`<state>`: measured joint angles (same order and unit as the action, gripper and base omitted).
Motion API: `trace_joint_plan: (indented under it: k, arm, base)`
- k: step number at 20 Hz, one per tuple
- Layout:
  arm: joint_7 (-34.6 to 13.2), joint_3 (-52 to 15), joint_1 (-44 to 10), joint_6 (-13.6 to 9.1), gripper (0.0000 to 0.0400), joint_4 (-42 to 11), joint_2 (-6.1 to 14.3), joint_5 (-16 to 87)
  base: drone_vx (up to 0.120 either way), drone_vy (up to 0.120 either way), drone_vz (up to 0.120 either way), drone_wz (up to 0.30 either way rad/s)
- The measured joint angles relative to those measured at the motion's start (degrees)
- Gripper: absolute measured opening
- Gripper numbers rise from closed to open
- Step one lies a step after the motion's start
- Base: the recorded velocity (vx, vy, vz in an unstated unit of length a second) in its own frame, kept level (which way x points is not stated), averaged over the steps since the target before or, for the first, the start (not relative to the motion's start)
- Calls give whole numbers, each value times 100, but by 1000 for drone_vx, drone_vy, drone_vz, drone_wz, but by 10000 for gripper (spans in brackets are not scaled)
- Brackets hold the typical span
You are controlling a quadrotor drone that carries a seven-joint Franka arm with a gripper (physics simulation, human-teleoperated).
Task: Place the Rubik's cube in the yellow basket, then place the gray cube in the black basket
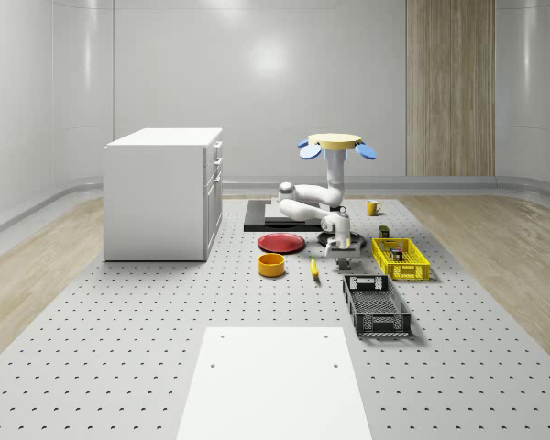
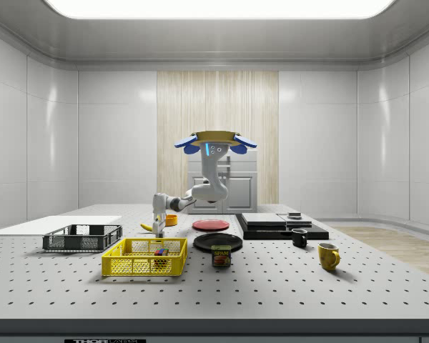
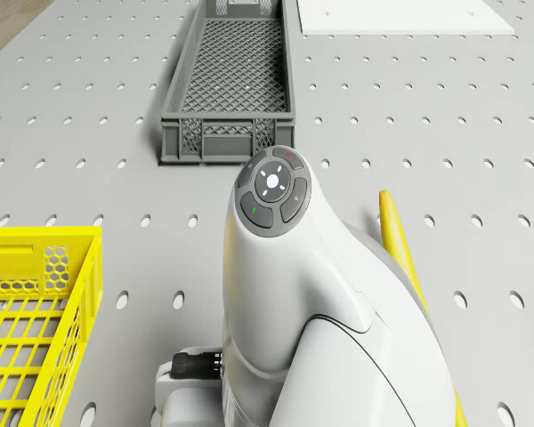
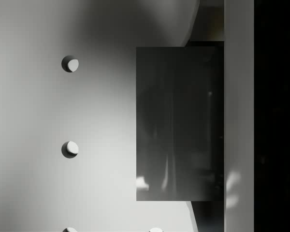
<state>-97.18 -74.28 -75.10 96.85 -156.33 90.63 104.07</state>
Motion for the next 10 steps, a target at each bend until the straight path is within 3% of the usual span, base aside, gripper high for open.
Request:
trace_joint_plan:
  k: [7,10]
  arm:
    - [3,-100,23,-51,252,-27,-6,-88]
    - [7,-281,57,-124,251,-72,0,-253]
  base:
    - [0,0,0,0]
    - [0,0,107,0]
